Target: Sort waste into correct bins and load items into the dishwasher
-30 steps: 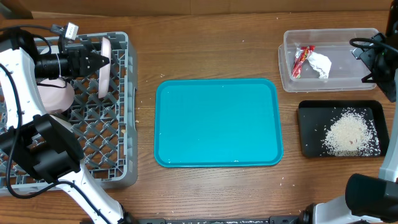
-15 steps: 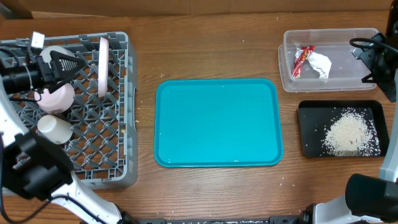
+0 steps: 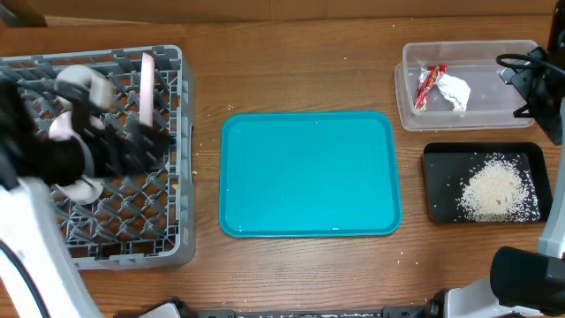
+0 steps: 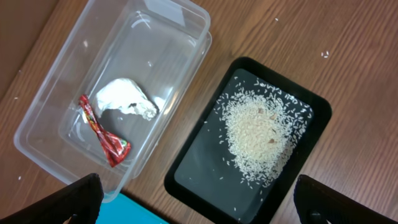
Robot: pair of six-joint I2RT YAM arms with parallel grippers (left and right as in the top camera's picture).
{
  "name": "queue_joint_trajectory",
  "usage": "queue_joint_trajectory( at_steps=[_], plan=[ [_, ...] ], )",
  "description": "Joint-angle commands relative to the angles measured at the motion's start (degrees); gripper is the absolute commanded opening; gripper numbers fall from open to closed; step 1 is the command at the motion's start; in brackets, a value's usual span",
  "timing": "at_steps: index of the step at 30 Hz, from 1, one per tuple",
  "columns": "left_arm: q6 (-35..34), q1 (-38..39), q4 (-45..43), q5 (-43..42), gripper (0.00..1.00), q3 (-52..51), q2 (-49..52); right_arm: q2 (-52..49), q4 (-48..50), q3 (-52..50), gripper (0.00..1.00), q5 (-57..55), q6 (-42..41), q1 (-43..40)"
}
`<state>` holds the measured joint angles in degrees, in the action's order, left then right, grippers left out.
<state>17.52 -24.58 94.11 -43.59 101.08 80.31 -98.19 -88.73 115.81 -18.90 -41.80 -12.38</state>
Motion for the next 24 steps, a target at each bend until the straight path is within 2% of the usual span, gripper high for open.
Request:
queue_joint_trajectory(
  at_steps=[1,6,11,16,19,24],
  plan=[
    [-2.49,6.19,-5.84,-2.54,1.0,-15.23,-12.87,0.35,0.11,0.07,1.0,-0.74,-0.02,-0.13],
    [-11.43,9.27,-14.21,-3.56,1.0,-30.32,-28.74,0.35,0.11,0.07,1.0,-0.74,-0.02,-0.13],
    [-12.66,9.22,-14.45,-2.91,1.0,-37.79,-39.21,0.35,0.11,0.07,1.0,-0.74,-0.02,-0.13],
    [-12.63,9.22,-14.38,2.1,1.0,-38.58,-42.03,0.35,0.11,0.07,1.0,-0.74,-0.02,-0.13],
    [-12.81,9.22,-11.04,4.63,1.0,-38.58,-41.92,0.35,0.11,0.07,1.0,-0.74,-0.02,-0.13],
    [-16.0,9.22,-11.1,7.26,1.0,-38.86,-41.92,0.35,0.09,0.07,1.0,-0.74,-0.02,-0.13]
  ],
)
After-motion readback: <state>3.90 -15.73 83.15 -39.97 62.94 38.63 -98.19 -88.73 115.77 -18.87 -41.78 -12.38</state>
